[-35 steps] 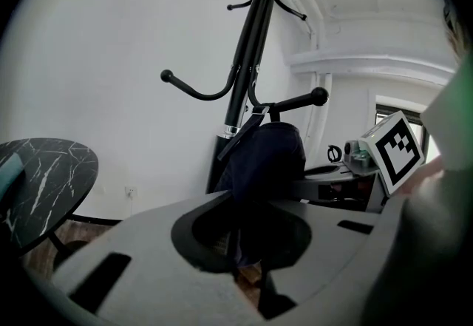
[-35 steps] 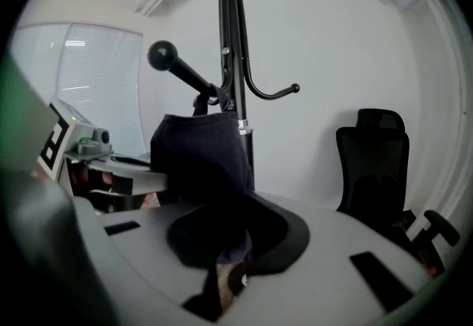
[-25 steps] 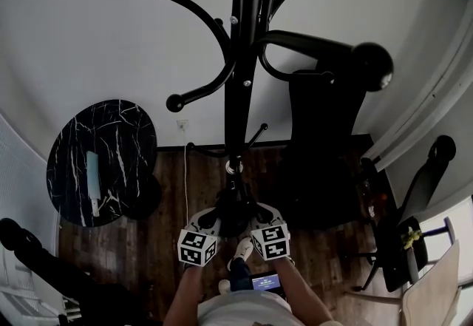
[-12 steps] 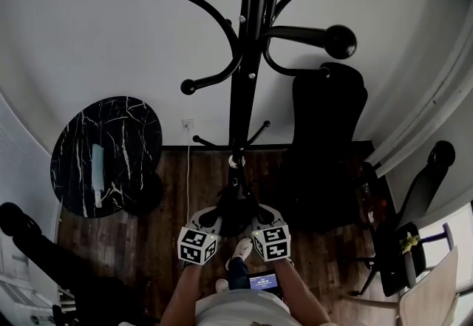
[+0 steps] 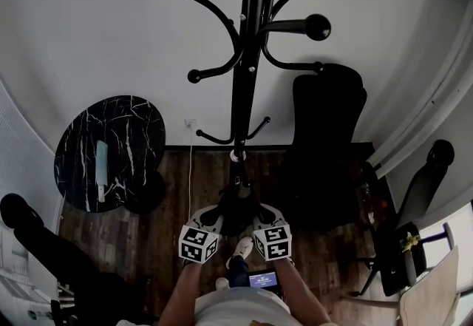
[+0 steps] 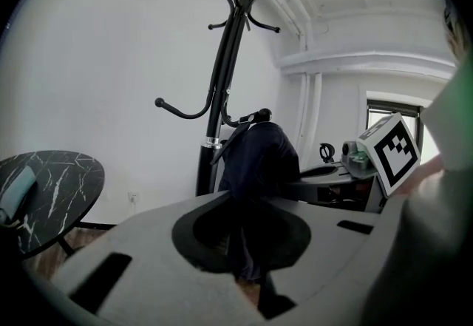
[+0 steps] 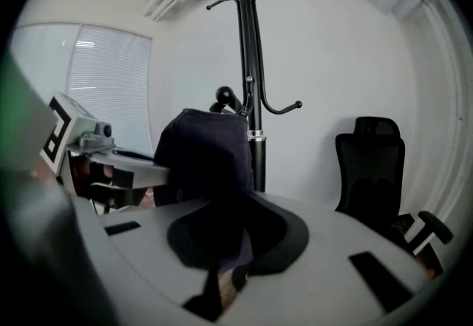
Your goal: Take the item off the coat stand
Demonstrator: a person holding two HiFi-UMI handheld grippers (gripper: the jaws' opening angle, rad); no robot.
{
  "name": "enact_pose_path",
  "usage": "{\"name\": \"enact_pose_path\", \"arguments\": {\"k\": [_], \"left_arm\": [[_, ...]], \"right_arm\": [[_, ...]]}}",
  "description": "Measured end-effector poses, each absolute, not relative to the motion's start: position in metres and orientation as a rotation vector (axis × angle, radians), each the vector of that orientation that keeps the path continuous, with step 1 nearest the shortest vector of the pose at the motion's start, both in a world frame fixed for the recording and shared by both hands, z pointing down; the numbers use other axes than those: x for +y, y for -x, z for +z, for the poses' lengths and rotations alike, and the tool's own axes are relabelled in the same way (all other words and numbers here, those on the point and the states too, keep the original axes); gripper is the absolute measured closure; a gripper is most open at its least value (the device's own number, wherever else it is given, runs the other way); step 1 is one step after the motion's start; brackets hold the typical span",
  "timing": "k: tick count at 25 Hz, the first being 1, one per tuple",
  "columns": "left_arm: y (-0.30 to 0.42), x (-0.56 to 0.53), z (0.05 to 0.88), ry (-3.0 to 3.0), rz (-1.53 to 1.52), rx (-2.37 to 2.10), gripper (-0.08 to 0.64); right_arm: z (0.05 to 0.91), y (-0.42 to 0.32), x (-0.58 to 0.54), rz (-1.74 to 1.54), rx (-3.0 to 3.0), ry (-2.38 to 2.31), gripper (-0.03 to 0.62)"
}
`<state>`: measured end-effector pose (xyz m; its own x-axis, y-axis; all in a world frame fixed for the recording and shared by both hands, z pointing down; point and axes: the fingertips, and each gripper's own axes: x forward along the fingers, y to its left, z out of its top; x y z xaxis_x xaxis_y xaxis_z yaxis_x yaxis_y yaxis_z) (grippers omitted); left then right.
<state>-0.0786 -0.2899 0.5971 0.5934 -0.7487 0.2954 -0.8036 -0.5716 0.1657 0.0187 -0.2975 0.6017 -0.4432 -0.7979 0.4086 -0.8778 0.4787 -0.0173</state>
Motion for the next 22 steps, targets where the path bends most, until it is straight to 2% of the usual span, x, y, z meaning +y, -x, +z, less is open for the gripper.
{"name": "enact_pose_path", "arguments": {"k": [22], "left_arm": [[0.078,-0.264,0.574,-2.579,0.25,-1.29,0.529]], "right_arm": [[0.584,-0.02,-0.269,0.277,-2.404,-1.418,0.557]]}}
